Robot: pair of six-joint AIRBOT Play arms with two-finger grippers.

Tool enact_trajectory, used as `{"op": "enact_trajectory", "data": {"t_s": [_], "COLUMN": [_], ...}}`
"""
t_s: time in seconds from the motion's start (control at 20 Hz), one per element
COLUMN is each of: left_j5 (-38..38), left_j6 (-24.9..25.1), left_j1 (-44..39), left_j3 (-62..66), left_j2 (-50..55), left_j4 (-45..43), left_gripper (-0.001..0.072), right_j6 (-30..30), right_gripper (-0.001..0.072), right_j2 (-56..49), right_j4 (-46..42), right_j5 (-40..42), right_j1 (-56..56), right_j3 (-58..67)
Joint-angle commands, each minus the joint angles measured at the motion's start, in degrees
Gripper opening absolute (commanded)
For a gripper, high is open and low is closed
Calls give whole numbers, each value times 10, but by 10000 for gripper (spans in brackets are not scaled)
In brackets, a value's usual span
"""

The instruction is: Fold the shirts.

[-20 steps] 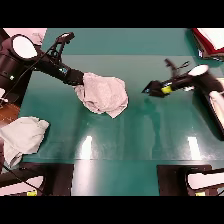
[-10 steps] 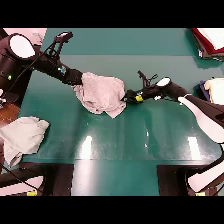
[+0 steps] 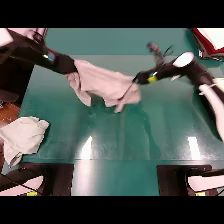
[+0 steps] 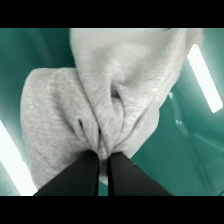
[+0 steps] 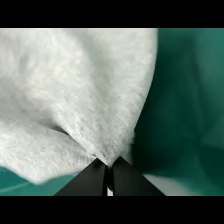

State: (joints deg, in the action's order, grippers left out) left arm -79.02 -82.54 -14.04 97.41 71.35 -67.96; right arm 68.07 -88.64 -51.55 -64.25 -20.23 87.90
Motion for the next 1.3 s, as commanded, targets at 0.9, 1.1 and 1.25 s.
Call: {"op": "enact_trajectory", "data": {"t_s": [0.9, 1.1, 1.25], "left_j5": [-134, -104, 34], "left_j6": [-16, -15, -6], "left_j1": [0, 0, 0], "left_j3": [120, -85, -310], "left_j2": [-130, -130, -125], "left_j4": [295, 193, 170], "left_gripper": [27, 27, 28], "right_j6": [94, 106, 106], "right_gripper": [13, 13, 14], "right_j2": [368, 240, 122], "right_j4": [-244, -230, -232], "right_j5": [-215, -258, -238], "right_j1": [75, 69, 52], "right_j3": [168, 167, 167]}}
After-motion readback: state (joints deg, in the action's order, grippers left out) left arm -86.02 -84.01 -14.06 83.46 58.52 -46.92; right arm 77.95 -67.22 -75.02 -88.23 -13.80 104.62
